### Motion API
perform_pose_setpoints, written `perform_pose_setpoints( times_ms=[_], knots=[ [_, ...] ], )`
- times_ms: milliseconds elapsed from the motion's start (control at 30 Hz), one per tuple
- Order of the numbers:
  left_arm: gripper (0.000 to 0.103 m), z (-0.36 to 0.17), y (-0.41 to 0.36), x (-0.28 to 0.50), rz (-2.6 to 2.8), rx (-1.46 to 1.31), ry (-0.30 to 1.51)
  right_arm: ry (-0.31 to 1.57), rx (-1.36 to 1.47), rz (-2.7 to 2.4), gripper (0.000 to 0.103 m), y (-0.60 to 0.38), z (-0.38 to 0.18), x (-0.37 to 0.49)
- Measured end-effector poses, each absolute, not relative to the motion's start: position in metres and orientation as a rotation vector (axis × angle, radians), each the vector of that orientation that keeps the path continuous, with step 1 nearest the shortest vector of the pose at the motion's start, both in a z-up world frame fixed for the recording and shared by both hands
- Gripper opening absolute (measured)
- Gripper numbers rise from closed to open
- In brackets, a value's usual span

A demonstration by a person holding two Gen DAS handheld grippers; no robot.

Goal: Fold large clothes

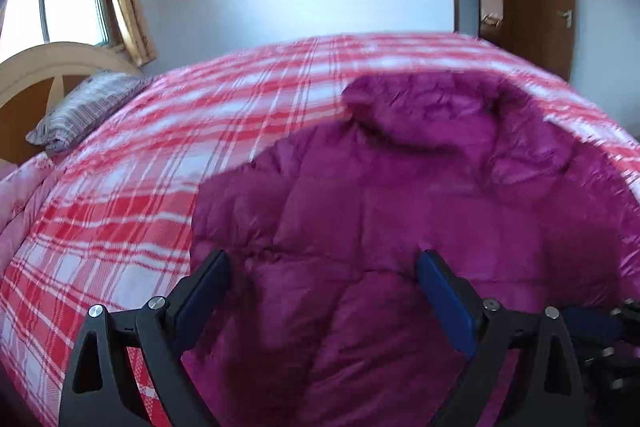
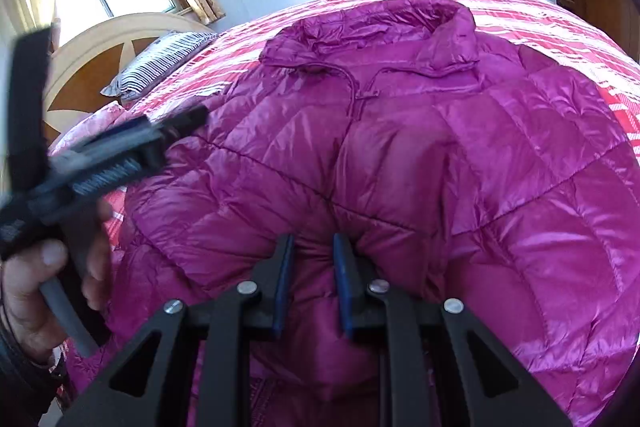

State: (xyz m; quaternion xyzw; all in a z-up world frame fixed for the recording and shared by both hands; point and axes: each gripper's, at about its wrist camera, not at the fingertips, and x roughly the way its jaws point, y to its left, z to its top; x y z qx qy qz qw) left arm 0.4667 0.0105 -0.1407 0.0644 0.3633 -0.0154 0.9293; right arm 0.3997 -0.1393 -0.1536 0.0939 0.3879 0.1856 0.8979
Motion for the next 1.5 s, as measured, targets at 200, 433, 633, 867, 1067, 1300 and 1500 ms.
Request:
perform_pose_setpoints(
  times_ms=[200, 433, 633, 867, 1067, 1300, 1500],
  knots=[
    [0.096, -0.160, 0.029, 0.481, -0.066, 0.010, 0.850, 0.806, 0.191, 0.385, 0.021, -0.141, -0.154, 0.399],
    [0.100, -0.169, 0.021, 0.487, -0.040, 0.046, 0.882, 0.818, 0.139, 0.355, 0.021, -0.134, -0.155, 0.403],
    [0.101, -0.170, 0.022, 0.485, -0.034, 0.050, 0.882, 0.818, 0.079, 0.324, 0.021, -0.127, -0.153, 0.402],
    [0.101, -0.170, 0.023, 0.484, -0.028, 0.046, 0.872, 0.750, 0.066, 0.289, 0.022, -0.130, -0.122, 0.395],
    [0.101, -0.170, 0.023, 0.484, -0.027, 0.047, 0.870, 0.758, -0.016, 0.247, 0.023, -0.125, -0.114, 0.423],
    [0.101, -0.170, 0.023, 0.485, -0.027, 0.048, 0.869, 0.794, -0.093, 0.248, 0.023, -0.122, -0.143, 0.433],
    [0.101, -0.170, 0.022, 0.484, -0.025, 0.050, 0.869, 0.797, -0.087, 0.251, 0.023, -0.124, -0.146, 0.434]
  ],
)
